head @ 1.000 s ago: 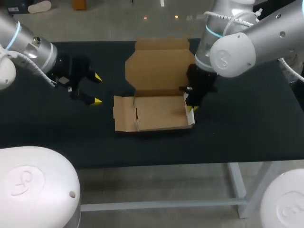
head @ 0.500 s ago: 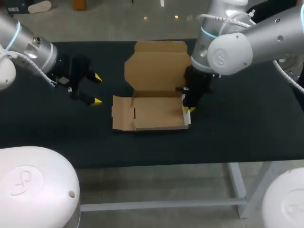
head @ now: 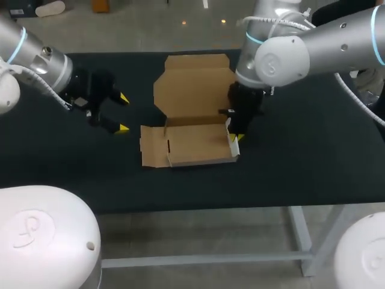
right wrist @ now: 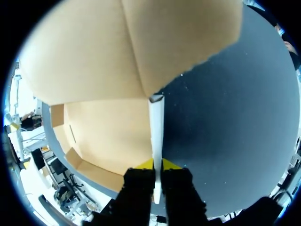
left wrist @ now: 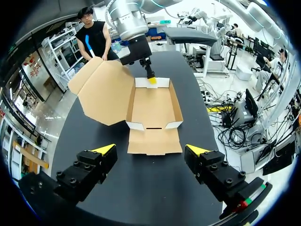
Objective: Assemble the packaging by folding the flat box into shape, placing the metal phone stand inside, and closing the box properly
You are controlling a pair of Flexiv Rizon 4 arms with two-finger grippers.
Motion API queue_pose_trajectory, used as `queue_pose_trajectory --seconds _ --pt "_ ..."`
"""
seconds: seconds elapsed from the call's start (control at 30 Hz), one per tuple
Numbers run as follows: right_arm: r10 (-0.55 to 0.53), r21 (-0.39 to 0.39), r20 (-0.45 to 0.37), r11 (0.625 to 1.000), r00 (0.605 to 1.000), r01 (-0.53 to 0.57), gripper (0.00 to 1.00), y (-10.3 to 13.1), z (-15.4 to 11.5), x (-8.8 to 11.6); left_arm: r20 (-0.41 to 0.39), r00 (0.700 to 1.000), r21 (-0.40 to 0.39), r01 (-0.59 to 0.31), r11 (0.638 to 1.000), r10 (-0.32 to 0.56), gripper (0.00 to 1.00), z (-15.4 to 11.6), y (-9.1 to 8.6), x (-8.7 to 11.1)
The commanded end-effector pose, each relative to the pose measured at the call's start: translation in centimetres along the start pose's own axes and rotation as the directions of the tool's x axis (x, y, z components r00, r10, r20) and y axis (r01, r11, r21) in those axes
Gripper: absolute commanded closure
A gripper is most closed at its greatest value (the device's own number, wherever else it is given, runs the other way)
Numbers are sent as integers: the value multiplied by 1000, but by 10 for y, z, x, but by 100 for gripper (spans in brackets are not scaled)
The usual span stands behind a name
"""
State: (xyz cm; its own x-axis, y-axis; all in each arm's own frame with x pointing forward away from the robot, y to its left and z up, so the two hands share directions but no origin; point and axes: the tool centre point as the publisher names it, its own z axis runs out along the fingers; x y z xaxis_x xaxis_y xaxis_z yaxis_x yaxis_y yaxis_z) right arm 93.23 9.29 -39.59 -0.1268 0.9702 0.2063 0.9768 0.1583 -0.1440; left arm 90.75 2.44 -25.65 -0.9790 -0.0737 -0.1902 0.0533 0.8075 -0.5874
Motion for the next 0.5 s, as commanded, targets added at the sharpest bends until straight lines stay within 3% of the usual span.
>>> queue_pose_trajectory --seconds 0.03,0.27,0.5 --pt "-8 124 9 992 1000 7 100 11 2 3 -3 1000 -5 1 1000 -1 0 -1 -1 0" --pt "-9 166 21 986 1000 5 100 15 4 0 -3 1000 -5 1 1000 -1 0 -1 -1 0" --pt "-1 157 35 988 999 -5 100 15 8 -2 -3 1000 -5 1 1000 -1 0 -1 -1 0"
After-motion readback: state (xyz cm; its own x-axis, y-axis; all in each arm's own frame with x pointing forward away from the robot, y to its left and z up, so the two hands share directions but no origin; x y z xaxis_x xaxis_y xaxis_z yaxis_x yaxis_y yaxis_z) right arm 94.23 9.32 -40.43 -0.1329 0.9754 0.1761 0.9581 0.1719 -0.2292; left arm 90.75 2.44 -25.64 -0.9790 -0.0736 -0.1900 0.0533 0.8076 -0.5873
